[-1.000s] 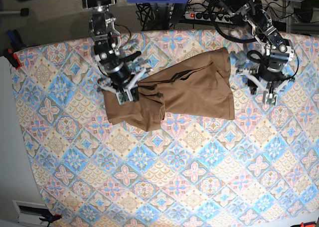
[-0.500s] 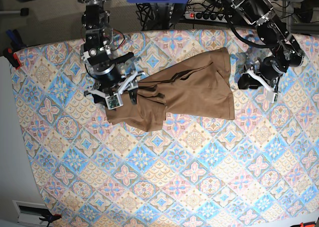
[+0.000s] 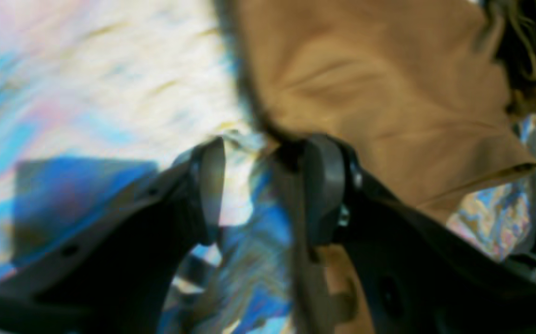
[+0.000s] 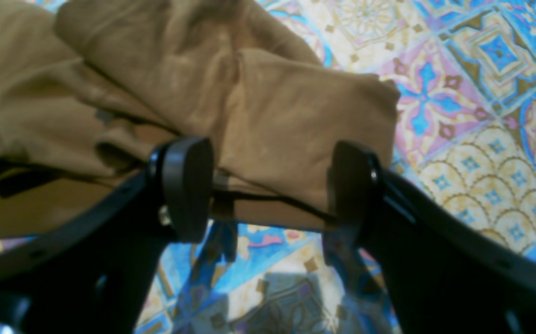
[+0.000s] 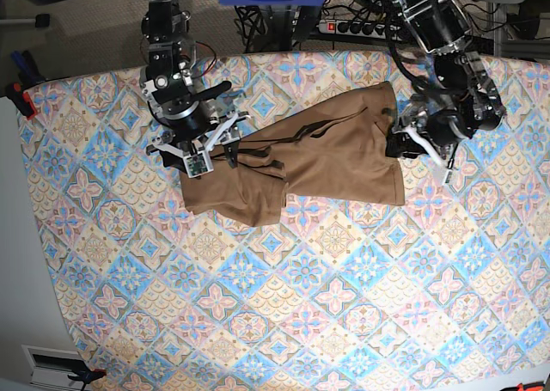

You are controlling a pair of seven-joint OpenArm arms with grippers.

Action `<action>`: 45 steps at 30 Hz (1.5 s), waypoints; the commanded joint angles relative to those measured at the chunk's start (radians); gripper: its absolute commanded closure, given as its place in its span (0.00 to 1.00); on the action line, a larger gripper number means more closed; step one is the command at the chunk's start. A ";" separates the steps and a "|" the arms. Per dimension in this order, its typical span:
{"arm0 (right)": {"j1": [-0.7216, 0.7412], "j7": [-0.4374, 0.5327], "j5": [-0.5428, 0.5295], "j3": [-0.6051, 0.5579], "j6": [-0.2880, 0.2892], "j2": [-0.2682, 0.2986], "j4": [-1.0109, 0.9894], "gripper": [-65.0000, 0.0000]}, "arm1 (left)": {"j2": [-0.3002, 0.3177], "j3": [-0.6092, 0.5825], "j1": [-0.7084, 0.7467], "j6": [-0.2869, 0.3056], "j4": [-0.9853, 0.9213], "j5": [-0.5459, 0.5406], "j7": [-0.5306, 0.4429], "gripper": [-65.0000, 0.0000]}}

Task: Layout the t-shirt on the table in an organized manner, then fold the t-shirt properly
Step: 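Grasp the other strip end with the left gripper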

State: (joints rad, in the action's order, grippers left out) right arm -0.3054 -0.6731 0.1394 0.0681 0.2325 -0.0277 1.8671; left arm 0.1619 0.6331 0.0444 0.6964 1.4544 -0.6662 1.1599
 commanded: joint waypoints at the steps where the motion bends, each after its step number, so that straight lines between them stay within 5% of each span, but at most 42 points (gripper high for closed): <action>1: 0.005 0.023 -0.005 -0.001 -0.002 0.001 0.018 0.40 | -0.003 -0.002 0.001 0.002 0.007 0.001 0.013 0.59; 25: 0.010 0.022 -0.004 -0.001 -0.002 0.001 0.018 0.40 | -0.025 -0.005 0.117 0.002 0.013 0.024 0.012 0.60; 33: 0.010 0.022 -0.004 -0.001 -0.002 0.001 0.016 0.40 | -0.088 -0.011 0.091 0.002 0.030 0.061 0.012 1.00; 36: 0.010 0.022 -0.004 -0.001 0.000 0.002 0.016 0.40 | -0.083 -0.063 0.091 0.002 0.030 0.066 0.012 0.98; 42: 0.010 0.022 -0.004 -0.001 0.000 0.031 0.015 0.40 | -0.081 -0.078 0.099 0.002 0.030 0.061 0.013 0.67; 45: 0.010 0.022 -0.004 -0.001 0.000 0.031 0.015 0.40 | -0.080 -0.080 0.105 0.002 0.030 0.061 0.013 0.60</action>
State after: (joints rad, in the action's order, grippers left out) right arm -0.3042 -0.6758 0.1417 0.0673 0.2287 0.0051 1.8671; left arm 0.0830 0.5606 0.1417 0.7116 1.4883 -0.6788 1.1255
